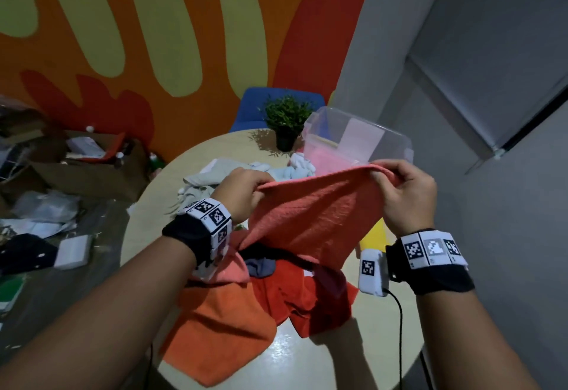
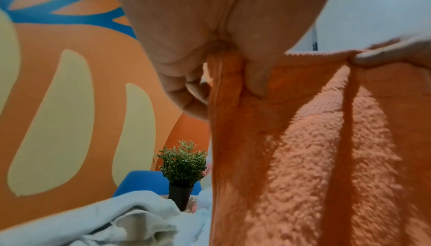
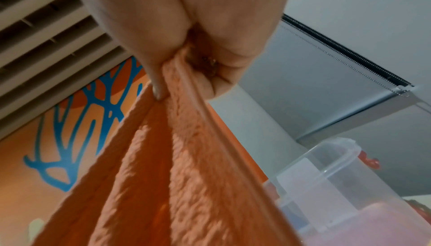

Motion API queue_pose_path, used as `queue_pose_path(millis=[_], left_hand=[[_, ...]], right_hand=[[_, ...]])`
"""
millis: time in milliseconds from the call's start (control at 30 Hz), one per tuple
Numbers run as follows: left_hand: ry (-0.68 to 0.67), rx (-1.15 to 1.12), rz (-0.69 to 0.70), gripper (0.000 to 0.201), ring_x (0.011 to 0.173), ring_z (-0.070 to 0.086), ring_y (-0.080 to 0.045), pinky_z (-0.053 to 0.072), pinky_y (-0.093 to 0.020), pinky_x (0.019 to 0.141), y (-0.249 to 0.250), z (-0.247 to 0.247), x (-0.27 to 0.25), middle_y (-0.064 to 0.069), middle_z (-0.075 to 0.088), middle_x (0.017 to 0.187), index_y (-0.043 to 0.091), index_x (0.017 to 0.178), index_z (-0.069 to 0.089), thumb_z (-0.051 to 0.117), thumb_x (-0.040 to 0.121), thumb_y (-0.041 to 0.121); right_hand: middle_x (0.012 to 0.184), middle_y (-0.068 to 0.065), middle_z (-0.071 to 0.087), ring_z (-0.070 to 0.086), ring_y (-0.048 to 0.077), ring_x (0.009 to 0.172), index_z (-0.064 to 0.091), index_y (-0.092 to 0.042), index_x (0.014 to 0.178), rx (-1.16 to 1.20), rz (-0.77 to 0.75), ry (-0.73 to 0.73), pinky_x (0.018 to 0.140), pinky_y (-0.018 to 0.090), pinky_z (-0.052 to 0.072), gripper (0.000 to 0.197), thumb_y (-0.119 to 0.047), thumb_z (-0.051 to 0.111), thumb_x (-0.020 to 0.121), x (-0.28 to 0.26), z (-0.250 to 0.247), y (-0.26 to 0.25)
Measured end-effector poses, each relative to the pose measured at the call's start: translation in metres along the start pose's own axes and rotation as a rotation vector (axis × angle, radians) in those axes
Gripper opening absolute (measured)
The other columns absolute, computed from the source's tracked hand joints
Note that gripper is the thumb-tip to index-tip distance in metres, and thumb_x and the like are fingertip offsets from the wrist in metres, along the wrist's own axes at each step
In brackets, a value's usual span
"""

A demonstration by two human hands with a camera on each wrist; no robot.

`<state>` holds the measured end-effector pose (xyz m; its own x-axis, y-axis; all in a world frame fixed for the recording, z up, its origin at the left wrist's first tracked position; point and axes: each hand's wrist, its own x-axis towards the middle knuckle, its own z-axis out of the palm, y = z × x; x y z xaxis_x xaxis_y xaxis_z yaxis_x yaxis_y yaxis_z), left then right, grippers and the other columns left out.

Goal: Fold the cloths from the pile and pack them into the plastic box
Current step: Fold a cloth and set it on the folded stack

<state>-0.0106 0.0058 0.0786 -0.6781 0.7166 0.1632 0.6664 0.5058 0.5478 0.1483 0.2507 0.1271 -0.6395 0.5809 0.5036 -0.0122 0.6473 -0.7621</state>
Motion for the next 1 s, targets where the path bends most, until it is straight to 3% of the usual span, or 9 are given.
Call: queue_pose_path(millis=[100, 233, 300, 367, 467, 567, 633, 800, 1000], left_hand=[[0.249, -0.184, -0.061, 0.03, 0.09, 0.066, -0.017, 0.05, -0.028, 0.082, 0.003, -0.009, 0.0, 0.002, 0.073, 0.094, 0.02, 0.102, 0.073, 0.059, 0.088, -0.003], [0.452, -0.361, -0.047, 0.021, 0.082, 0.063, 0.003, 0.047, -0.016, 0.074, 0.015, -0.027, 0.006, 0.012, 0.07, 0.089, 0.023, 0.097, 0.073, 0.062, 0.094, 0.006], [0.405, -0.467, -0.031, 0.023, 0.083, 0.064, 0.006, 0.049, -0.016, 0.076, 0.023, -0.038, 0.012, 0.017, 0.07, 0.091, 0.024, 0.103, 0.073, 0.058, 0.097, 0.008], [0.302, -0.504, -0.049, 0.025, 0.083, 0.068, -0.003, 0.057, -0.028, 0.081, 0.025, -0.044, 0.017, 0.014, 0.072, 0.091, 0.025, 0.102, 0.072, 0.056, 0.099, 0.007], [0.371, -0.573, -0.064, 0.029, 0.085, 0.07, -0.013, 0.06, -0.043, 0.081, 0.023, -0.049, 0.024, 0.006, 0.072, 0.093, 0.026, 0.101, 0.07, 0.054, 0.098, 0.003], [0.413, -0.669, -0.056, 0.031, 0.073, 0.065, -0.008, 0.058, -0.039, 0.069, 0.027, -0.054, 0.026, 0.012, 0.069, 0.081, 0.03, 0.095, 0.067, 0.051, 0.1, 0.003], [0.374, -0.744, -0.073, 0.029, 0.068, 0.062, -0.006, 0.054, -0.033, 0.065, 0.031, -0.057, 0.025, 0.013, 0.067, 0.075, 0.029, 0.093, 0.067, 0.048, 0.103, 0.01], [0.449, -0.645, -0.057, 0.025, 0.084, 0.066, -0.016, 0.057, -0.052, 0.085, 0.022, -0.057, 0.028, 0.01, 0.071, 0.087, 0.037, 0.092, 0.074, 0.056, 0.098, 0.021], [0.483, -0.562, -0.178, 0.026, 0.084, 0.068, -0.014, 0.057, -0.051, 0.086, 0.025, -0.042, 0.04, 0.006, 0.071, 0.086, 0.029, 0.09, 0.071, 0.058, 0.097, 0.008]], right_hand=[[0.079, -0.009, 0.072, 0.066, 0.005, 0.074, 0.074, -0.025, 0.087, 0.065, 0.043, 0.11, 0.079, 0.029, 0.055, 0.013, -0.013, 0.075, 0.081, 0.008, -0.006, 0.0], [0.082, -0.013, 0.069, 0.064, -0.004, 0.075, 0.071, -0.023, 0.09, 0.15, 0.044, 0.133, 0.079, 0.02, 0.052, 0.022, -0.001, 0.065, 0.088, 0.02, -0.017, -0.007], [0.087, -0.01, 0.07, 0.065, -0.004, 0.079, 0.07, -0.017, 0.097, 0.185, 0.049, 0.034, 0.079, 0.016, 0.052, 0.026, 0.005, 0.058, 0.09, 0.024, -0.023, -0.013], [0.088, -0.008, 0.071, 0.066, -0.004, 0.079, 0.071, -0.015, 0.097, 0.197, 0.043, 0.012, 0.078, 0.014, 0.051, 0.026, 0.007, 0.058, 0.09, 0.028, -0.028, -0.016], [0.078, -0.009, 0.07, 0.065, 0.0, 0.071, 0.073, -0.027, 0.083, 0.195, 0.025, 0.09, 0.069, 0.019, 0.053, 0.024, -0.003, 0.07, 0.084, 0.034, -0.037, -0.013], [0.072, -0.009, 0.069, 0.062, 0.008, 0.068, 0.071, -0.031, 0.075, 0.164, 0.04, 0.073, 0.068, 0.03, 0.053, 0.016, -0.018, 0.078, 0.08, 0.037, -0.047, -0.003], [0.069, -0.01, 0.066, 0.059, 0.005, 0.064, 0.068, -0.03, 0.074, 0.106, 0.04, 0.029, 0.063, 0.027, 0.051, 0.017, -0.02, 0.078, 0.081, 0.038, -0.054, 0.0], [0.074, -0.009, 0.068, 0.06, -0.004, 0.061, 0.07, -0.023, 0.087, 0.049, 0.03, -0.082, 0.063, 0.013, 0.049, 0.018, -0.005, 0.069, 0.089, 0.036, -0.064, 0.001], [0.057, -0.017, 0.066, 0.055, -0.003, 0.041, 0.067, -0.021, 0.085, 0.084, 0.15, -0.039, 0.045, 0.012, 0.042, 0.023, 0.0, 0.061, 0.092, 0.038, -0.045, 0.013]])
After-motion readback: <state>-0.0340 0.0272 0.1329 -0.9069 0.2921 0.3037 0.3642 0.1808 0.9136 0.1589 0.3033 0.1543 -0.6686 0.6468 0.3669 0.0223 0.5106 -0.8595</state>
